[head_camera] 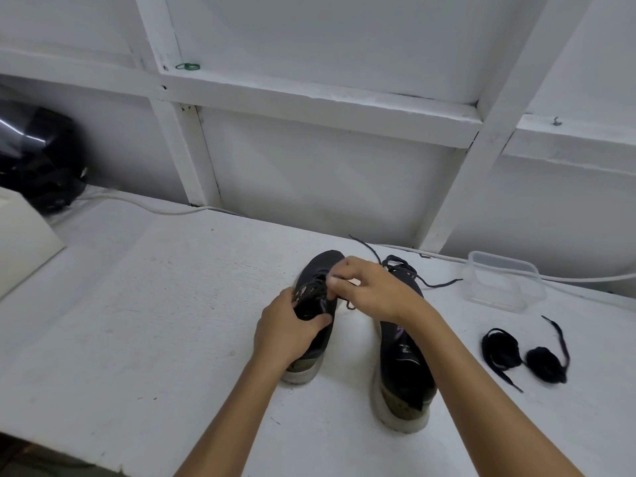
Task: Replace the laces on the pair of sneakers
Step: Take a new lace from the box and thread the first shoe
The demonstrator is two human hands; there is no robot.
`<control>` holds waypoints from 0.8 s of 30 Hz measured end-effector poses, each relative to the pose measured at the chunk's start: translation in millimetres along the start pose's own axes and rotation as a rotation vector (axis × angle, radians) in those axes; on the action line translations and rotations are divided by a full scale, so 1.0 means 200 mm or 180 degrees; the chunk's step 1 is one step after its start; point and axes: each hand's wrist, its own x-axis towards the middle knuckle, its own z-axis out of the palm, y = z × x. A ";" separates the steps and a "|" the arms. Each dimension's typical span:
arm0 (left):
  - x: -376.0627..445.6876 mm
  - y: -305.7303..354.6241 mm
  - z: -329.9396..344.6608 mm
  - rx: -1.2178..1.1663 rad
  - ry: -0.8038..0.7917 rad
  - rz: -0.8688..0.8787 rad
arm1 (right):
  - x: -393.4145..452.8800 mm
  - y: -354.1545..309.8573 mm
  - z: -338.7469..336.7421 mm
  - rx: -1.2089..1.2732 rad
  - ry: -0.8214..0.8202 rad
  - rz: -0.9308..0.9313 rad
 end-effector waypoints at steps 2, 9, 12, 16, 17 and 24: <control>0.01 0.01 0.01 0.0285 0.0066 -0.0038 | -0.01 -0.05 -0.02 0.0729 -0.0013 -0.0176; 0.01 0.01 0.00 0.0384 0.0144 -0.0045 | -0.02 -0.20 -0.11 0.2889 0.0050 -0.0328; 0.02 0.01 0.00 0.0354 0.0147 0.0178 | 0.00 -0.19 -0.08 0.2800 0.0128 -0.0197; 0.05 -0.01 -0.01 -0.0403 0.0331 0.0167 | 0.04 -0.13 -0.06 0.2634 0.0283 0.0103; 0.06 -0.01 -0.02 -0.0650 0.0381 0.0079 | 0.05 -0.10 -0.05 0.2422 0.0357 0.0223; 0.16 -0.14 -0.08 -0.1585 0.0745 -0.0695 | 0.09 0.10 0.05 0.0278 0.0239 0.0714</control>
